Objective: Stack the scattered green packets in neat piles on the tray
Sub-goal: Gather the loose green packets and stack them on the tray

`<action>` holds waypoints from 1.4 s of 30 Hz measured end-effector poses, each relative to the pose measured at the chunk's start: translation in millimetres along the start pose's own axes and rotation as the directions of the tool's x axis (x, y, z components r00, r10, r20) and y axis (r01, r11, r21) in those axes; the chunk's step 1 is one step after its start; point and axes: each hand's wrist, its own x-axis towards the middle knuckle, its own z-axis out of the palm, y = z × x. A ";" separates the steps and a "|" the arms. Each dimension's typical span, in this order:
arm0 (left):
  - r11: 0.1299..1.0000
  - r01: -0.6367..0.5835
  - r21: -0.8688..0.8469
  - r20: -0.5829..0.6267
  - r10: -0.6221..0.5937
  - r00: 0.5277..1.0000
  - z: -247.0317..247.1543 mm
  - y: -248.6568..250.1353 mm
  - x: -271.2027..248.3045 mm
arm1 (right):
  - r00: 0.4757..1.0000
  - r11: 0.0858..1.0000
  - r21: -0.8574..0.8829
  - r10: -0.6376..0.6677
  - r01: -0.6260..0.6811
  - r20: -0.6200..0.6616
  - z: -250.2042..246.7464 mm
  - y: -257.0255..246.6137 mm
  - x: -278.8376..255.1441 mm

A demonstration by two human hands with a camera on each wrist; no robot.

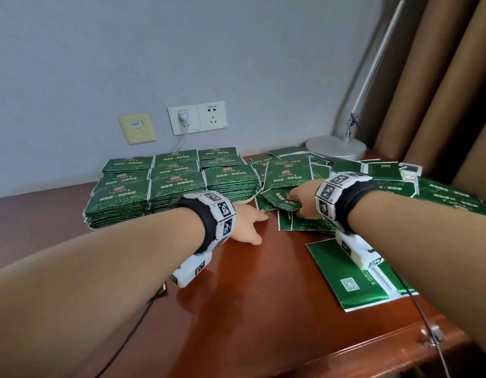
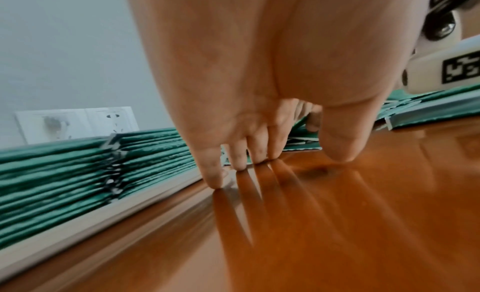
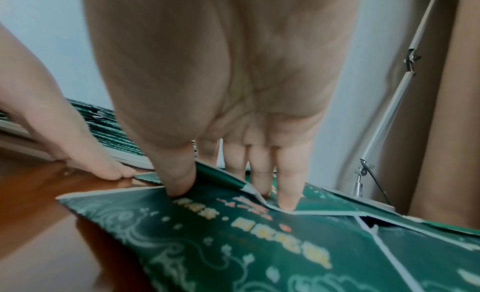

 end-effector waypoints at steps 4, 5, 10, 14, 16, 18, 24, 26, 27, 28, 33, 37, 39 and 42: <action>0.998 0.060 0.011 -0.034 -0.059 0.998 -2.2 -19.0 -30.3 | 1.000 0.998 -0.063 0.022 -0.021 0.018 -5.3 -3.9 -3.8; 0.997 0.080 0.010 -0.047 -0.079 0.996 -4.1 -25.7 -40.0 | 1.000 0.998 -0.057 0.028 -0.028 0.002 -6.4 -5.9 -3.3; 0.983 0.183 -0.011 -0.100 -0.184 0.978 -6.1 -64.8 -90.2 | 0.997 0.998 -0.057 -0.031 0.027 -0.070 -31.4 -40.3 -20.5; 0.954 0.301 0.000 -0.047 -0.300 0.953 17.3 -94.3 -121.7 | 0.981 0.987 -0.002 -0.163 0.164 -0.103 -46.0 -92.4 -37.9; 0.940 0.342 -0.008 -0.022 -0.342 0.939 31.4 -106.4 -132.4 | 0.964 0.967 0.052 -0.243 0.250 -0.112 -50.8 -116.9 -47.3; 0.934 0.356 -0.041 -0.012 -0.356 0.934 44.9 -115.4 -140.8 | 0.935 0.931 0.096 -0.343 0.351 -0.091 -55.7 -140.3 -57.1; 0.940 0.322 -0.114 -0.078 -0.332 0.940 66.7 -129.3 -151.0 | 0.905 0.888 0.229 -0.422 0.400 0.054 -74.3 -178.1 -62.2; 0.936 0.310 -0.165 -0.080 -0.326 0.942 68.2 -134.6 -152.6 | 0.936 0.910 0.242 -0.352 0.337 0.020 -77.5 -181.3 -58.7; 0.934 0.304 -0.188 -0.083 -0.323 0.943 68.5 -137.5 -152.6 | 0.954 0.932 0.209 -0.299 0.297 -0.023 -77.5 -183.1 -60.5; 0.933 0.296 -0.203 -0.090 -0.319 0.944 68.8 -139.8 -152.2 | 0.966 0.950 0.172 -0.255 0.259 -0.046 -75.2 -185.4 -61.7; 0.942 0.267 -0.202 -0.087 -0.289 0.953 68.8 -146.5 -146.3 | 0.968 0.974 0.131 -0.203 0.184 0.148 -56.5 -201.2 -57.1; 0.951 0.240 -0.197 -0.066 -0.257 0.964 68.6 -152.1 -143.1 | 0.969 0.969 0.089 -0.238 0.232 0.065 -64.3 -196.3 -38.4; 0.952 0.231 -0.202 -0.063 -0.248 0.967 69.2 -154.2 -143.6 | 0.967 0.969 0.074 -0.240 0.234 0.086 -63.5 -192.3 -24.1; 0.950 0.220 -0.223 -0.070 -0.240 0.968 72.5 -155.7 -144.9 | 0.971 0.977 0.068 -0.208 0.201 0.115 -60.3 -186.1 -18.5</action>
